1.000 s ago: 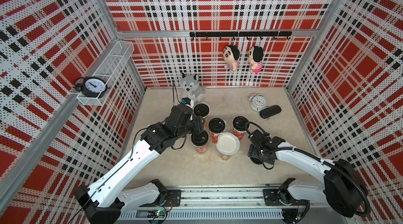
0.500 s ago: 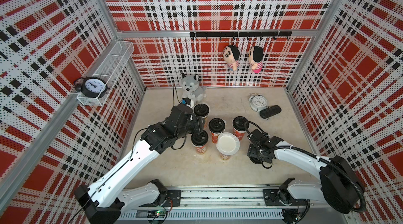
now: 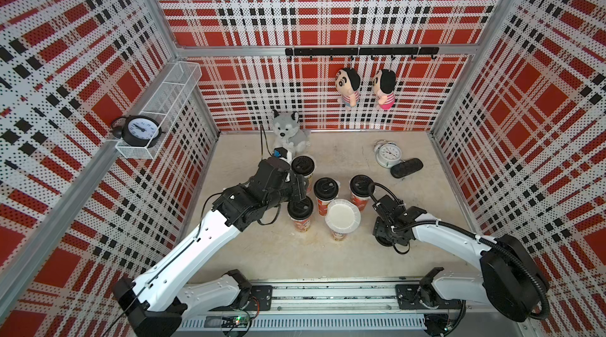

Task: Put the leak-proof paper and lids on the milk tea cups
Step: Pick up the cup lid from the center of the board, then place the cup lid on the cup.

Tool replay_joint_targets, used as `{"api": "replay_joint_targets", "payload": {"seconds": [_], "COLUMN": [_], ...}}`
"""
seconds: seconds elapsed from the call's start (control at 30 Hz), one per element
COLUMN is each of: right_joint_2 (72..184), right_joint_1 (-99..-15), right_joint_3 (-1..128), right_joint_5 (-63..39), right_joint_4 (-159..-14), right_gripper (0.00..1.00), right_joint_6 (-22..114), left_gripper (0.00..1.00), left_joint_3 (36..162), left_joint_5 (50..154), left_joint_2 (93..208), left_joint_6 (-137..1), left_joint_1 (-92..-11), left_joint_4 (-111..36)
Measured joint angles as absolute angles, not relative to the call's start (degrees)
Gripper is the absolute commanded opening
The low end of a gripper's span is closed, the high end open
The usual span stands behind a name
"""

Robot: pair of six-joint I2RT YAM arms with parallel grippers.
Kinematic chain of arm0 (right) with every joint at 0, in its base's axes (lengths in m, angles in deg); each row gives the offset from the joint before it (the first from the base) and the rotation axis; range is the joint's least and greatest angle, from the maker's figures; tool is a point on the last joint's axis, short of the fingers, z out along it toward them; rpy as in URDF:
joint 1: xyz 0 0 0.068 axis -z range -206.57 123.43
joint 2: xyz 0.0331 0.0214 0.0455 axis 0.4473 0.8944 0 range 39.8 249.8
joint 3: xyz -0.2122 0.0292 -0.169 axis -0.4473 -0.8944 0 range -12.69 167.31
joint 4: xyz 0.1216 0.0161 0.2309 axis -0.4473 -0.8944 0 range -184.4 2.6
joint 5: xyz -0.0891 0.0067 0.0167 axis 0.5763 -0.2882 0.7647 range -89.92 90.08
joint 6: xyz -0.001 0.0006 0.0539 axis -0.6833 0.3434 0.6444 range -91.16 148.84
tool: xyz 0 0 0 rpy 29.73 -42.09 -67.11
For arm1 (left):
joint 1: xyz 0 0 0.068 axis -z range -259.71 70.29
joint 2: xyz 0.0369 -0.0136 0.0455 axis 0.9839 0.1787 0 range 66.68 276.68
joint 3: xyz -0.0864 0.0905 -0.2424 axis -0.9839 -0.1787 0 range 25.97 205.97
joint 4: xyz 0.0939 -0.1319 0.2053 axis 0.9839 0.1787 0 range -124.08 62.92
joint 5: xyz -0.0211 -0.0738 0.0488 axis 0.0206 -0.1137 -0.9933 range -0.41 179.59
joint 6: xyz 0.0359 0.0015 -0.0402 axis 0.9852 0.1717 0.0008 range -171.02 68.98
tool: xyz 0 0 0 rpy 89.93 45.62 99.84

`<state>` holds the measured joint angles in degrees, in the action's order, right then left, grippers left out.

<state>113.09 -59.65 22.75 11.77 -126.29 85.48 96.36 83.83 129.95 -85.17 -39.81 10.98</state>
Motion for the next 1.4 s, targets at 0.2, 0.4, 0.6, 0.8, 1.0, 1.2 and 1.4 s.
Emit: {"api": "replay_joint_targets", "payload": {"seconds": [0.2,0.4,0.6,0.8,1.0,1.2,1.4], "right_joint_2": [109.4,102.19,98.08,104.35,115.28,123.83,128.07], "right_joint_1": [-59.63,-59.61,-61.62,-70.95,-79.43,-84.37,-85.81], "right_joint_3": [22.95,26.56,38.66,56.52,70.99,77.81,79.54], "right_joint_5": [11.88,12.1,13.12,16.2,17.93,17.36,15.46], "right_joint_4": [-128.32,-135.34,-145.39,-155.99,-162.9,-164.34,-163.73], "right_gripper": [0.73,0.7,0.69,0.69,0.69,0.69,0.69], "right_joint_6": [85.5,85.24,83.38,81.22,78.51,75.03,72.43], "left_gripper": [0.54,0.54,0.54,0.54,0.54,0.54,0.54], "left_joint_3": [96.36,96.36,96.36,96.34,96.01,95.97,95.97], "left_joint_5": [84.05,84.29,84.4,84.49,84.47,84.47,84.44], "left_joint_2": [129.95,130.08,130.84,131.59,131.7,131.7,131.7], "left_joint_6": [-85.17,-85.17,-85.15,-85.15,-85.15,-85.15,-85.15], "left_joint_1": [-39.81,-39.81,-39.81,-39.81,-39.83,-39.83,-39.83], "left_joint_4": [10.98,10.96,10.96,10.92,10.87,10.89,10.94]}}
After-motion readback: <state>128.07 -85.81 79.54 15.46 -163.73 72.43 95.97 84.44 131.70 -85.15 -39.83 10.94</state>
